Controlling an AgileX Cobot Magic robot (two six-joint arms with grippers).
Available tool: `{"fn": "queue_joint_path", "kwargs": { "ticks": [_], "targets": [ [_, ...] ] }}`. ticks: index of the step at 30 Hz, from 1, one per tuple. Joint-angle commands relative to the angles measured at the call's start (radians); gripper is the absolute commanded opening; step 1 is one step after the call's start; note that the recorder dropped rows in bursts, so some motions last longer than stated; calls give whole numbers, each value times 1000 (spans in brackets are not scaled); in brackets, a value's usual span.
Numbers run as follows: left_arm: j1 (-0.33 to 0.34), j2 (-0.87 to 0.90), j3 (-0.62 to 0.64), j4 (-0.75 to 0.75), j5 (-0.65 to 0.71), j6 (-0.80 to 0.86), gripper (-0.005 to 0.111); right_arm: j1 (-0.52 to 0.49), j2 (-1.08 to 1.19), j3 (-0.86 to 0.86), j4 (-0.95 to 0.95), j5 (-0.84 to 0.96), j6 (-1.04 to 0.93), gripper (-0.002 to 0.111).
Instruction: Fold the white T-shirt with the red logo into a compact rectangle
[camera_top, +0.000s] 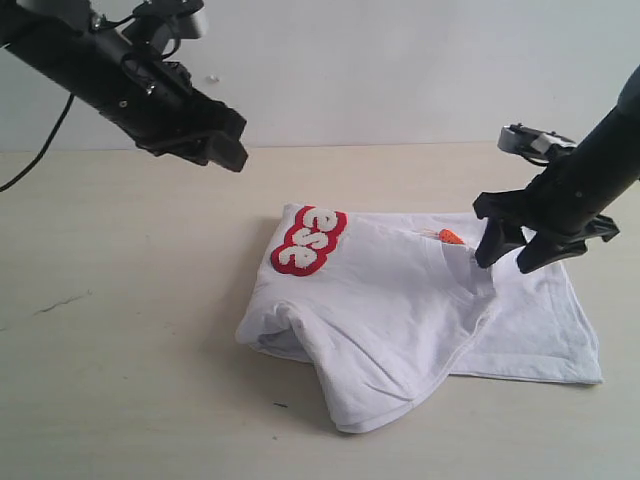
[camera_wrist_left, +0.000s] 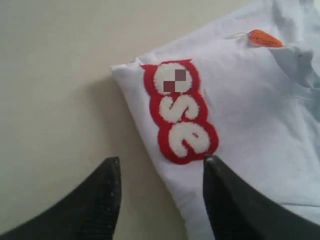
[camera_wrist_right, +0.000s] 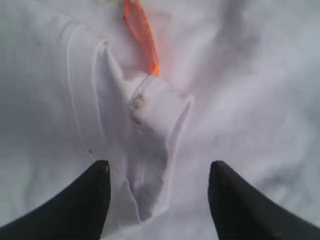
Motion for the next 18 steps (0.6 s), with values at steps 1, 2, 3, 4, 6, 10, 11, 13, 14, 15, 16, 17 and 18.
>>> {"fn": "queue_joint_path", "kwargs": {
  "ticks": [1,2,3,4,6,10,11,13,14,15,16,17,18],
  "targets": [
    [38,-22,35,0,-23,17,50,3,49,5,162,-38,-139,57],
    [44,-22,35,-2,-25,17,50,3,57,5,175,-46,-155,57],
    [45,-22,35,-4,-25,17,50,3,63,5,175,-60,-156,57],
    [49,-22,35,-4,-28,18,50,3,72,5,162,-72,-156,57],
    [48,-22,35,-4,-35,18,50,3,83,5,143,-97,-154,57],
    [48,-22,35,-7,-53,20,50,3,94,5,149,-134,-156,57],
    [48,-22,35,-7,-55,20,50,3,97,5,167,-140,-177,57],
    [48,-22,35,-7,-57,20,50,3,100,5,205,-143,-219,56],
    [48,-22,35,-7,-57,20,50,3,100,5,231,-143,-238,56],
    [48,-22,35,-7,-57,20,50,3,100,5,253,-138,-254,55],
    [48,-22,35,-7,-57,20,50,3,100,5,279,-133,-278,54],
    [48,-22,35,-7,-57,20,50,3,100,5,299,-128,-295,54],
    [48,-22,35,-7,-57,20,50,3,100,5,301,-123,-301,53]
  ]
}}
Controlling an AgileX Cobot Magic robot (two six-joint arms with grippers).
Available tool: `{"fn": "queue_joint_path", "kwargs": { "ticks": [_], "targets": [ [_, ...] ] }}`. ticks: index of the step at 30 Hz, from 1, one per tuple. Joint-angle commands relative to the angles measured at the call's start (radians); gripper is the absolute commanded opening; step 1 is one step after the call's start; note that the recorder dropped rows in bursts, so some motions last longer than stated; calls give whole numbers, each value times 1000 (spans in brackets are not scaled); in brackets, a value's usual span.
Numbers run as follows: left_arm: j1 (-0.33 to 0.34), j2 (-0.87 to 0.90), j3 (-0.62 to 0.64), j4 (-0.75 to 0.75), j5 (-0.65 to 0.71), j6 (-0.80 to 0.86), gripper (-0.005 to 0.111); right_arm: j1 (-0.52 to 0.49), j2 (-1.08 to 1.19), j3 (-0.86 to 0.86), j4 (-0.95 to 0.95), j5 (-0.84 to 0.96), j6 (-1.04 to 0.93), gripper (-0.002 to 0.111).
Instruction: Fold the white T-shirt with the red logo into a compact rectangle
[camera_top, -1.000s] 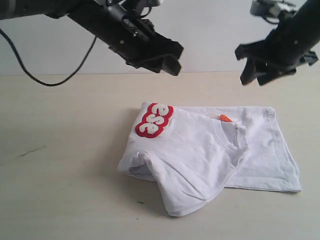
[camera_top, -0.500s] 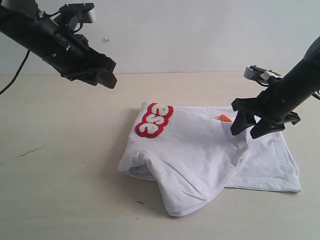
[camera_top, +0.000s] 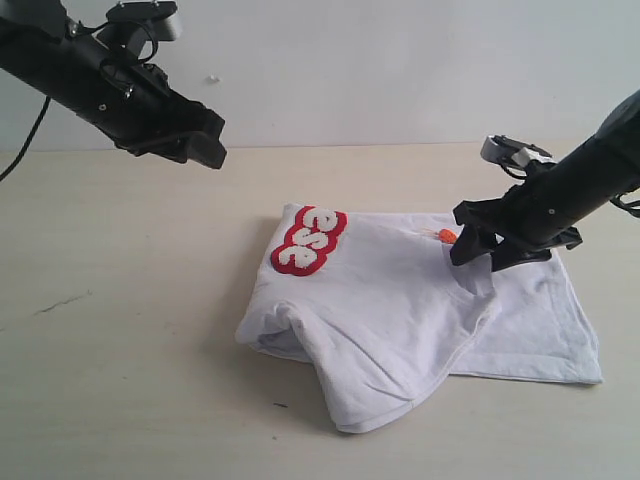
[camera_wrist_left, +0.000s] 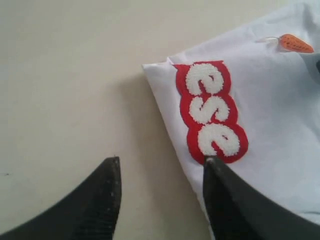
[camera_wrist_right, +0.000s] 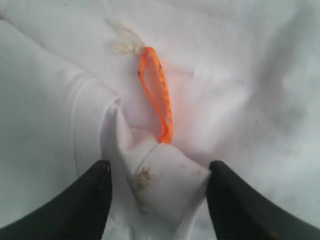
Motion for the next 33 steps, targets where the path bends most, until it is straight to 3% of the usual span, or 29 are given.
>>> {"fn": "queue_joint_path", "kwargs": {
  "ticks": [1,7,14,20,27,33],
  "targets": [
    [2,-14,4,-7,-8,3,50,1,0,5,65,9,-68,52],
    [2,-14,4,-7,-2,6,50,1,15,5,59,23,-68,44],
    [2,-14,4,-7,7,6,50,1,68,5,-72,53,-66,0],
    [2,-14,4,-7,7,6,50,1,30,-27,-43,135,-60,0],
    [2,-14,4,-7,-10,6,50,61,-166,-64,-83,148,-16,0],
    [2,-14,4,-7,-12,6,50,152,-314,-142,-492,204,316,0]
  ]
}}
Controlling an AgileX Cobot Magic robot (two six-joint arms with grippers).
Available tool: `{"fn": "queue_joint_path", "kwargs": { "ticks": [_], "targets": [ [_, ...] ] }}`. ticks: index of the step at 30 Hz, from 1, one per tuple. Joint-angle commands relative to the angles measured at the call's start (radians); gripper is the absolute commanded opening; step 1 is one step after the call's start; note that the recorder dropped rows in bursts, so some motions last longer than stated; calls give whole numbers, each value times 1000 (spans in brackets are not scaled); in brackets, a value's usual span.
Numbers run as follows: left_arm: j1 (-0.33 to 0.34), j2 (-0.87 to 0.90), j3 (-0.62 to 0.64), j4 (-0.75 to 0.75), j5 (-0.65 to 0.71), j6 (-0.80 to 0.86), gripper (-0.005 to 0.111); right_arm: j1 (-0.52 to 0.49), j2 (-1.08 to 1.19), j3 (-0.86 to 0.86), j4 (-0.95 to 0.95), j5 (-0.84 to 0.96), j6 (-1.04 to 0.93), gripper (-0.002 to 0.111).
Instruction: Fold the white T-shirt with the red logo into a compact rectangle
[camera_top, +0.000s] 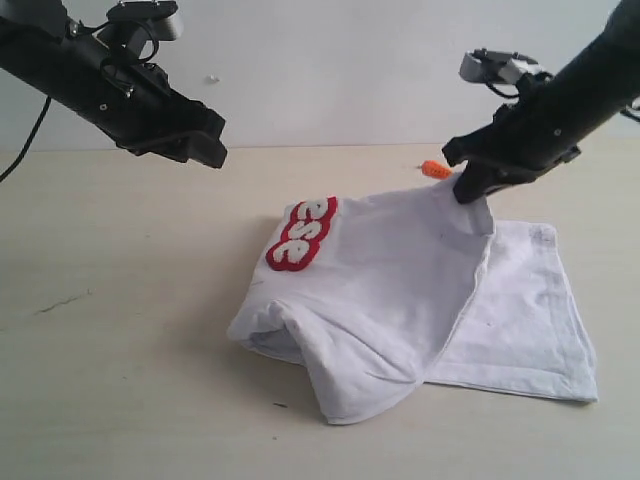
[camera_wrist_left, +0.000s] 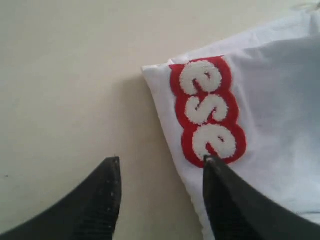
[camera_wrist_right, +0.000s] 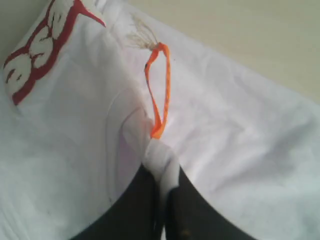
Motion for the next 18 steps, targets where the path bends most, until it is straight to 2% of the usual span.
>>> {"fn": "queue_joint_path", "kwargs": {
  "ticks": [1,5,10,15,18],
  "targets": [
    [2,-14,4,-5,-9,2,50,60,-94,-65,-363,86,284,0],
    [2,-14,4,-5,-9,2,50,95,-125,-118,-594,239,434,0],
    [2,-14,4,-5,-9,2,50,95,-139,-144,-735,333,485,0],
    [2,-14,4,-5,-7,2,50,95,-118,-140,-907,301,521,0],
    [2,-14,4,-5,3,2,50,95,-103,-140,-924,179,524,9]
  ]
}}
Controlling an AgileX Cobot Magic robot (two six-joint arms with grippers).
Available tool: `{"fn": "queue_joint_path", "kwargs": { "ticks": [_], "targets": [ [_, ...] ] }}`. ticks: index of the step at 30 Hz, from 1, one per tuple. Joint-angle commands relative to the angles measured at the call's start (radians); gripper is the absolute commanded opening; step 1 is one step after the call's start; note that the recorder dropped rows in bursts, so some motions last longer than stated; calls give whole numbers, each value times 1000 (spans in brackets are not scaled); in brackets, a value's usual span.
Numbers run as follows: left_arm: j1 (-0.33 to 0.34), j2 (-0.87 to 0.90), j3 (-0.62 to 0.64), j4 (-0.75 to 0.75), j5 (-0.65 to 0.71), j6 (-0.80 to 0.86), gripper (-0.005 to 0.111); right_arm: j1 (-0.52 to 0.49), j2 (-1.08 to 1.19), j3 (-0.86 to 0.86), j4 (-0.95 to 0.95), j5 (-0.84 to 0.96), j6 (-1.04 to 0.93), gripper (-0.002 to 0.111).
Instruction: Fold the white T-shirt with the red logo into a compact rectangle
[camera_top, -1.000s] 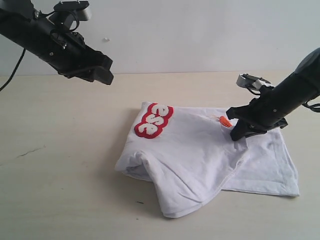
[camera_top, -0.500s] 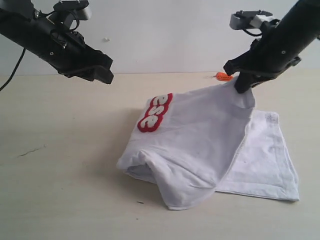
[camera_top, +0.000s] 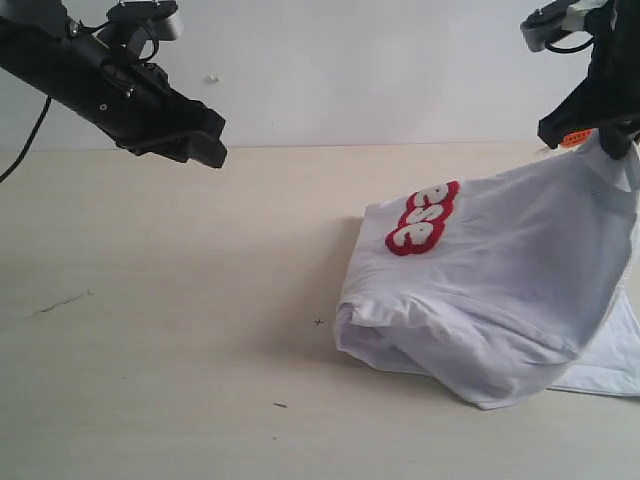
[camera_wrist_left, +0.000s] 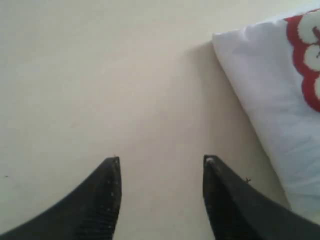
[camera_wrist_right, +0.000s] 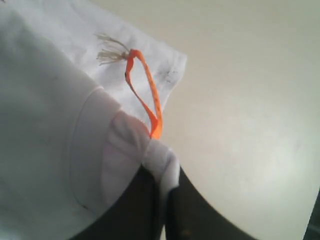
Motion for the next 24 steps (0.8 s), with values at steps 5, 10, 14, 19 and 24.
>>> {"fn": "queue_joint_path", "kwargs": {
  "ticks": [5,10,14,19,24],
  "targets": [
    [2,-14,4,-14,35,2,50,1,49,-6,-205,-226,179,27],
    [-15,-8,12,-62,54,94,50,1,99,-6,-292,-155,238,32],
    [-39,2,12,-72,63,141,50,-1,138,-6,-235,-119,242,37],
    [-58,16,12,-87,77,177,50,-1,170,-6,77,-177,93,30],
    [-58,24,12,-83,98,177,50,1,233,-6,219,-176,27,4]
  ]
}}
